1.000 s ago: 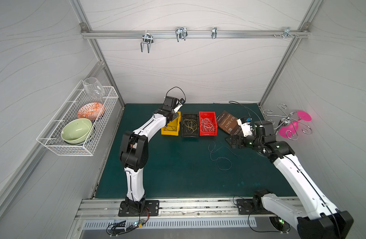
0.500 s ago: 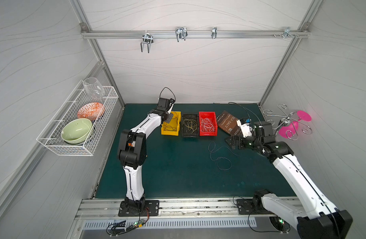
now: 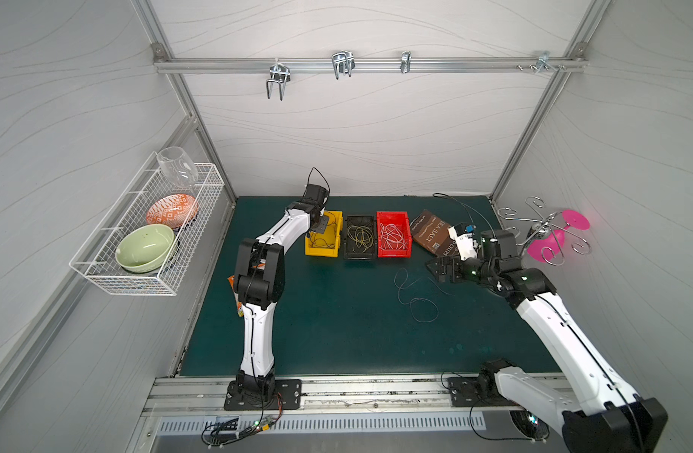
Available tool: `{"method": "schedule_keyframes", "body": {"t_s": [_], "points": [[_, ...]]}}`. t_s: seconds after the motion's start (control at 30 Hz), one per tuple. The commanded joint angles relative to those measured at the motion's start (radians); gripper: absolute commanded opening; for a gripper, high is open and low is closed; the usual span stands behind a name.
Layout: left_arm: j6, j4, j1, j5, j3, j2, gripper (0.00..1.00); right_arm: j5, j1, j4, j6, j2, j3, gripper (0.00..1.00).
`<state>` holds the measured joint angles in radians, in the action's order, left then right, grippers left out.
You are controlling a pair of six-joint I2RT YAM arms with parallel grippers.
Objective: Untangle and sort cables by color
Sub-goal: Place the cable in the bin.
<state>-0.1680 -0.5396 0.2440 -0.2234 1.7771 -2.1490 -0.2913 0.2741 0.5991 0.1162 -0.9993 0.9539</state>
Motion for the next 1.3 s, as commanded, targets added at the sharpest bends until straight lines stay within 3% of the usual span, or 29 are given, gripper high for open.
{"method": "schedule_keyframes", "body": {"t_s": [0.0, 0.6, 1.27], "points": [[0.047, -0.036, 0.01, -0.002, 0.054, -0.032, 0.0, -0.011, -0.007, -0.006, 0.011, 0.012, -0.006, 0.99], [0.037, -0.068, 0.038, -0.024, 0.118, -0.119, 0.01, -0.011, -0.008, -0.009, 0.007, 0.002, -0.001, 0.99], [-0.009, -0.075, 0.038, 0.006, 0.071, 0.162, 0.55, 0.038, -0.096, 0.082, -0.038, -0.003, 0.047, 0.99]]}}
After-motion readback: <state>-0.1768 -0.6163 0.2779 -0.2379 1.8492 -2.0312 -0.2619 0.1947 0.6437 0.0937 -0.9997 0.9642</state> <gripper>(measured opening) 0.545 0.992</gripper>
